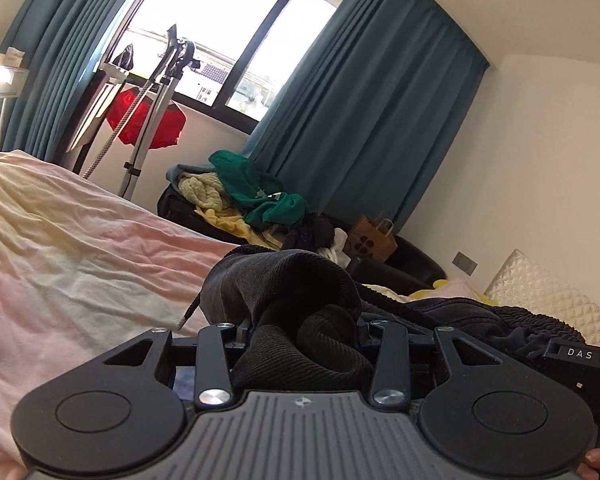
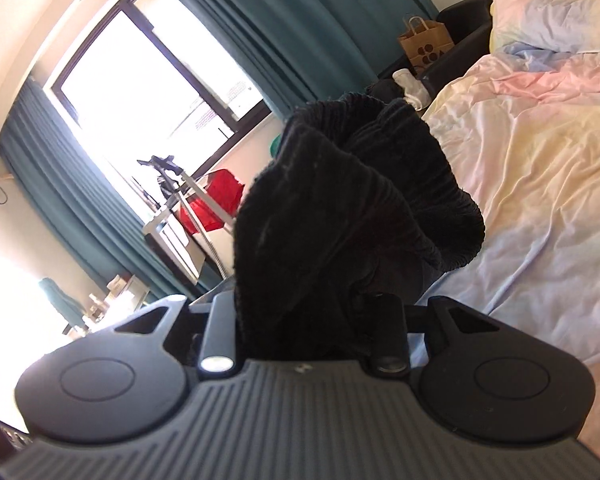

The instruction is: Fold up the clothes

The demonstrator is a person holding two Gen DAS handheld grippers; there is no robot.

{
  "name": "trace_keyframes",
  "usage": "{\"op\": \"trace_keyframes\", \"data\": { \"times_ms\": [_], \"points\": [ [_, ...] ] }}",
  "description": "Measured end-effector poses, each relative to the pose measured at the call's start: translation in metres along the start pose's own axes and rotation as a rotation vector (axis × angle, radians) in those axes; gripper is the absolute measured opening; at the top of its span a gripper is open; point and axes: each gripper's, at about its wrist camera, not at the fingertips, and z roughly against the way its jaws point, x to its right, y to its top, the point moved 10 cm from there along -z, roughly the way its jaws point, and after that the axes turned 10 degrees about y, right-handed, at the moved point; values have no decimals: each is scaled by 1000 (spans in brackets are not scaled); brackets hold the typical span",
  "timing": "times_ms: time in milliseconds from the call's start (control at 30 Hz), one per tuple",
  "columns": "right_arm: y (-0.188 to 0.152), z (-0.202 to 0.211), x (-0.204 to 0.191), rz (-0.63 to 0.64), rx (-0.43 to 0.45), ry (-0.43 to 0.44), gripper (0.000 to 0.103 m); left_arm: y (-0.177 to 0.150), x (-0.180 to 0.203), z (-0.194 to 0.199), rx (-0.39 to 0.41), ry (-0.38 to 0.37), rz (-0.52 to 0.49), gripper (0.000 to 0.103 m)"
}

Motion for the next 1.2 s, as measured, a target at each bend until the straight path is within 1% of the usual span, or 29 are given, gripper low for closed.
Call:
{"op": "trace_keyframes", "data": {
  "times_ms": [67,167,233,267,300,367,467,533,567,600,633,700,733,800,867,900,933,1000,1067,1200],
  "points": [
    [35,-9,31,-8,43,-46,35,-4,37,-50,-32,-36,-12,42],
    [70,-23,70,-11,96,-95,35,-14,78,-111,-52,-75,-37,42],
    [80,-29,98,-21,133,-112,35,-22,103,-150,-62,-99,-62,42],
    [81,-32,114,-33,149,-119,35,-35,103,-161,-84,-101,-74,42],
    [79,-34,131,-52,161,-125,35,-49,103,-171,-106,-104,-86,42],
    [61,-35,167,-111,166,-149,35,-76,103,-193,-150,-108,-109,43],
    [19,-39,210,-195,111,-195,35,-117,102,-224,-217,-114,-144,44],
    [-9,-37,223,-216,77,-212,35,-140,93,-235,-241,-110,-173,48],
    [-23,-36,227,-222,61,-218,37,-147,84,-234,-239,-109,-186,50],
    [-33,-34,231,-239,50,-228,40,-153,77,-233,-238,-109,-199,53],
    [-39,-33,236,-264,43,-239,42,-154,76,-228,-240,-108,-212,54],
    [-49,-28,243,-322,32,-258,52,-157,74,-219,-246,-106,-237,54],
    [-51,-23,242,-355,24,-262,53,-157,73,-214,-248,-101,-253,54],
    [-53,-10,237,-390,-3,-288,55,-147,75,-190,-244,-58,-314,54],
    [-52,9,223,-367,-27,-344,55,-137,79,-166,-235,-41,-348,55],
    [-50,18,216,-347,-42,-364,55,-129,82,-150,-229,-57,-357,58],
    [-47,28,207,-322,-49,-382,55,-124,85,-136,-230,-74,-365,64],
    [-38,49,189,-263,-47,-404,55,-113,91,-110,-217,-69,-391,71],
    [-27,69,169,-193,-28,-406,55,-102,98,-85,-180,-57,-435,73],
    [-11,104,126,-86,8,-375,55,-79,117,-20,-103,-63,-533,80]
  ]
}}
